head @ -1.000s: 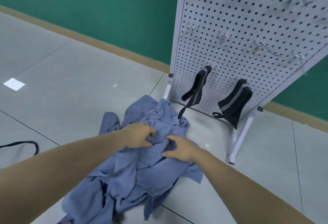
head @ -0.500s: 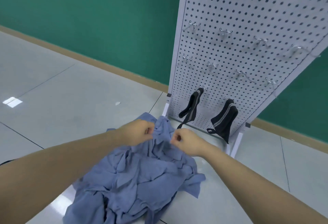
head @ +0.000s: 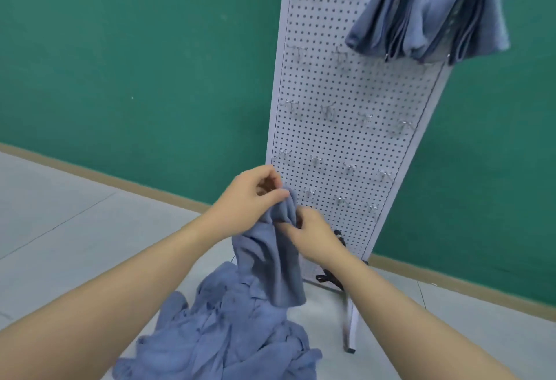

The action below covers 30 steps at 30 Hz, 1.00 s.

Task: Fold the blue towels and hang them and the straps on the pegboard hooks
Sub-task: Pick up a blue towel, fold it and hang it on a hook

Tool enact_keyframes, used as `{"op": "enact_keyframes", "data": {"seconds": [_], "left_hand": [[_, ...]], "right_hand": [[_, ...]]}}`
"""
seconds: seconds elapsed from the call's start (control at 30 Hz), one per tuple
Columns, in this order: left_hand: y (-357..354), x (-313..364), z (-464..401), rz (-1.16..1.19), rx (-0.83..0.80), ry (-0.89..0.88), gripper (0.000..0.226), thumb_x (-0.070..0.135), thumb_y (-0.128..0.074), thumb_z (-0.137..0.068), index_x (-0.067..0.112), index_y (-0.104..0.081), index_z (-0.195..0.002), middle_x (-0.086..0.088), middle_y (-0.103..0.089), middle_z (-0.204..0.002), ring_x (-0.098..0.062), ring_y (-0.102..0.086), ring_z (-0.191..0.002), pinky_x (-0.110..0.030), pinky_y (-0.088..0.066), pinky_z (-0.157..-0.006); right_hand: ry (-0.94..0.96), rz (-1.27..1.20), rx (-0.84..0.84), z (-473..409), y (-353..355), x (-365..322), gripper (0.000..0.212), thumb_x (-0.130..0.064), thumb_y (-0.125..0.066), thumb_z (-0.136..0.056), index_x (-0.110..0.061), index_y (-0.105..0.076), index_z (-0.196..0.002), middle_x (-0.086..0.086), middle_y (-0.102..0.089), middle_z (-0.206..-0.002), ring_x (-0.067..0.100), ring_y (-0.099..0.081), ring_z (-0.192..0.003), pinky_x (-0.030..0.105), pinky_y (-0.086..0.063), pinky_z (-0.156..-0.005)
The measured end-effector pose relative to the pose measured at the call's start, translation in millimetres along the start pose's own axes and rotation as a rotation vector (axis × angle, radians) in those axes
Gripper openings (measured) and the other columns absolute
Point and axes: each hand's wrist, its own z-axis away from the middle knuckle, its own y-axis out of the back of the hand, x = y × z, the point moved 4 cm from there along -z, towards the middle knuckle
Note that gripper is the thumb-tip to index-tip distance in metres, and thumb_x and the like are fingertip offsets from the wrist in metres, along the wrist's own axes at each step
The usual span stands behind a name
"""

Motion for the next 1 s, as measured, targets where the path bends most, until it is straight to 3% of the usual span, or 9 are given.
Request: {"op": "enact_keyframes", "data": {"seconds": [0.1, 0.2, 0.3, 0.37, 0.47, 0.63, 0.7, 0.83, 1.0], "left_hand": [[4.5, 27.1, 15.0, 0.114, 0.103, 0.006, 0.013, 0.007, -0.071, -0.094, 0.018, -0.067, -0.101, 0.006, -0.073, -0.099, -0.008, -0.069, -0.092, -0.021, -0.054, -0.086], [-6.4, 18.3, 46.5, 0.163, 0.022, 0.156, 0.026, 0.016, -0.078, -0.091, 0.023, -0.067, -0.114, 0.009, -0.075, -0.110, -0.005, -0.069, -0.104, -0.021, -0.054, -0.090], [-24.2, 0.4, 76.8, 0.162, -0.171, 0.292, 0.014, 0.011, -0.076, -0.091, 0.015, -0.073, -0.104, 0.001, -0.078, -0.100, -0.008, -0.072, -0.091, -0.027, -0.058, -0.080], [-25.4, -3.7, 84.3, 0.122, -0.191, 0.272, 0.006, 0.007, -0.072, -0.094, 0.012, -0.074, -0.096, 0.000, -0.078, -0.092, -0.007, -0.068, -0.083, -0.026, -0.057, -0.075], [-17.1, 2.1, 85.0, 0.089, -0.138, 0.228, 0.014, 0.014, -0.067, -0.099, 0.013, -0.071, -0.086, 0.003, -0.070, -0.078, -0.006, -0.060, -0.072, -0.021, -0.049, -0.066], [-10.3, -4.0, 77.0, -0.029, -0.025, 0.120, 0.026, 0.035, -0.060, -0.099, 0.013, -0.073, -0.098, -0.017, -0.071, -0.096, -0.022, -0.059, -0.079, -0.044, -0.054, -0.079], [-9.2, -6.9, 73.0, -0.093, 0.049, 0.113, 0.034, 0.041, -0.059, -0.096, 0.009, -0.068, -0.090, -0.021, -0.064, -0.086, -0.017, -0.048, -0.070, -0.045, -0.047, -0.065], [-8.3, -15.8, 67.4, -0.216, 0.150, 0.173, 0.044, 0.036, -0.064, -0.099, 0.003, -0.053, -0.072, -0.003, -0.040, -0.057, -0.012, -0.030, -0.054, -0.032, -0.026, -0.053], [-3.3, -25.7, 63.2, -0.295, 0.183, 0.235, 0.057, 0.040, -0.064, -0.099, 0.014, -0.031, -0.059, 0.002, -0.026, -0.053, -0.016, -0.022, -0.052, -0.034, -0.019, -0.052]], "right_hand": [[0.053, -0.052, 0.168, 20.3, 25.9, -20.4, 0.034, -0.024, -0.064, -0.098, -0.020, -0.047, -0.070, -0.008, -0.047, -0.058, 0.004, -0.040, -0.051, 0.022, -0.029, -0.050], [0.035, -0.137, 0.259, 45.0, 41.3, -25.0, 0.032, -0.027, -0.062, -0.100, -0.019, -0.050, -0.071, -0.010, -0.050, -0.057, 0.001, -0.042, -0.046, 0.018, -0.032, -0.048], [0.014, -0.173, 0.269, 65.9, 47.5, -16.2, 0.032, -0.028, -0.060, -0.101, -0.009, -0.052, -0.077, -0.001, -0.052, -0.063, 0.008, -0.042, -0.056, 0.028, -0.036, -0.056], [-0.025, -0.140, 0.261, 74.8, 50.7, -5.1, 0.033, -0.031, -0.059, -0.102, -0.006, -0.054, -0.080, 0.001, -0.052, -0.066, 0.012, -0.043, -0.060, 0.032, -0.036, -0.058], [-0.074, -0.046, 0.289, 84.7, 58.7, 6.9, 0.037, -0.038, -0.058, -0.102, -0.015, -0.051, -0.075, -0.005, -0.048, -0.062, 0.011, -0.039, -0.056, 0.030, -0.032, -0.056], [-0.067, 0.131, 0.325, 84.3, 63.2, 19.1, 0.042, -0.035, -0.054, -0.104, -0.017, -0.041, -0.069, -0.003, -0.045, -0.061, 0.015, -0.038, -0.057, 0.035, -0.031, -0.056], [-0.078, 0.171, 0.337, 81.9, 63.7, 24.3, 0.043, -0.036, -0.053, -0.104, -0.018, -0.040, -0.068, -0.003, -0.044, -0.060, 0.017, -0.039, -0.058, 0.035, -0.031, -0.057], [-0.076, 0.208, 0.327, 74.6, 58.3, 30.0, 0.043, -0.039, -0.053, -0.104, -0.020, -0.042, -0.068, -0.004, -0.047, -0.061, 0.016, -0.043, -0.058, 0.035, -0.032, -0.056], [-0.078, 0.231, 0.336, 64.7, 52.7, 32.0, 0.042, -0.036, -0.053, -0.103, -0.022, -0.041, -0.066, -0.004, -0.048, -0.061, 0.016, -0.043, -0.059, 0.034, -0.030, -0.055]]}}
